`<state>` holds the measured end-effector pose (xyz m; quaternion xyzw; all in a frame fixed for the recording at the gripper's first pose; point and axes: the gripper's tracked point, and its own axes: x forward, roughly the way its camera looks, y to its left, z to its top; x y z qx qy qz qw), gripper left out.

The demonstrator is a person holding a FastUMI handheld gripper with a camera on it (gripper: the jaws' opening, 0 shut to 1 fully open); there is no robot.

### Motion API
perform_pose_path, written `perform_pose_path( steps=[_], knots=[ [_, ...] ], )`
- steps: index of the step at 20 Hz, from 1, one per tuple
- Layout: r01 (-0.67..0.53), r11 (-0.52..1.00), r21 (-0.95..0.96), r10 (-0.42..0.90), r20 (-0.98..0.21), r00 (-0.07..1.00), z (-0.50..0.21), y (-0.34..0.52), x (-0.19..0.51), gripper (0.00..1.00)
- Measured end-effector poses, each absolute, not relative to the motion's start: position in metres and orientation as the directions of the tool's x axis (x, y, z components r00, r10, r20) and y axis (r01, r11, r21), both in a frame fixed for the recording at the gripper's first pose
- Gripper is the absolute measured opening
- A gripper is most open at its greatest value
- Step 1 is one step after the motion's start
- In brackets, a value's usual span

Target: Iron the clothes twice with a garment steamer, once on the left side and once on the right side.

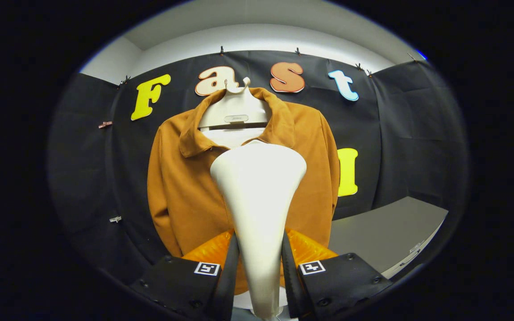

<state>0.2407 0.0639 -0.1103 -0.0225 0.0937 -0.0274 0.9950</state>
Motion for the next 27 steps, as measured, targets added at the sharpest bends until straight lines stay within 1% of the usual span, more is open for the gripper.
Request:
perform_pose_path(
  steps=[6, 9, 27],
  knots=[
    [0.038, 0.998, -0.052, -0.041, -0.069, 0.997, -0.084, 0.065, 0.236, 0.5],
    [0.034, 0.998, -0.049, -0.036, -0.045, 0.998, -0.077, 0.066, 0.234, 0.5],
    [0.023, 0.999, -0.043, -0.026, -0.059, 0.998, -0.08, 0.07, 0.239, 0.5]
  ],
)
